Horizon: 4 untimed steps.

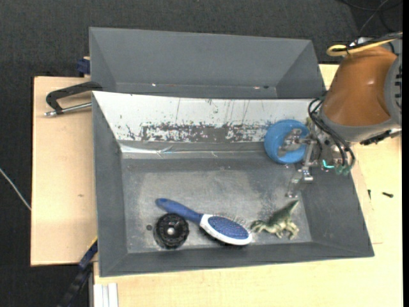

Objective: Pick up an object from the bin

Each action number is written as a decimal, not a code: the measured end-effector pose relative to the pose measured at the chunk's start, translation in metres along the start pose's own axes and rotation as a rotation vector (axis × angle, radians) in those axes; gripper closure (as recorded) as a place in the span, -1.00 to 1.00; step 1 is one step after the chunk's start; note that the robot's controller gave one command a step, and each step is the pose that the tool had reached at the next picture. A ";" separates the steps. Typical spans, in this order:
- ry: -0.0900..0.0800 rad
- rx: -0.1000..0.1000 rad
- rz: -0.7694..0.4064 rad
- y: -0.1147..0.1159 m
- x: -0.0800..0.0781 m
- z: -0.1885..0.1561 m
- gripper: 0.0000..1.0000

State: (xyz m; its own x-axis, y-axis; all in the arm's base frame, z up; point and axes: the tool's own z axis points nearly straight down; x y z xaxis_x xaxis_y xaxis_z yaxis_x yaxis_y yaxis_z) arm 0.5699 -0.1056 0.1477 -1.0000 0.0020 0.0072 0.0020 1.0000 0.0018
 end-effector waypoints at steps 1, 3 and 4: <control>-0.009 0.001 -0.002 0.000 -0.002 -0.005 1.00; -0.002 -0.001 -0.595 0.120 0.079 -0.021 1.00; -0.007 0.003 -0.590 0.117 0.077 -0.023 -1.00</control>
Offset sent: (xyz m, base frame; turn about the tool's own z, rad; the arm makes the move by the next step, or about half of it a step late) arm 0.0000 0.0000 0.0000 0.0000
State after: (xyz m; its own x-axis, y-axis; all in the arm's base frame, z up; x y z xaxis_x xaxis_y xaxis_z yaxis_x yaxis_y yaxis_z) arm 0.4936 0.0117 0.1712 -0.8320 -0.5548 -0.0006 -0.5548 0.8320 0.0008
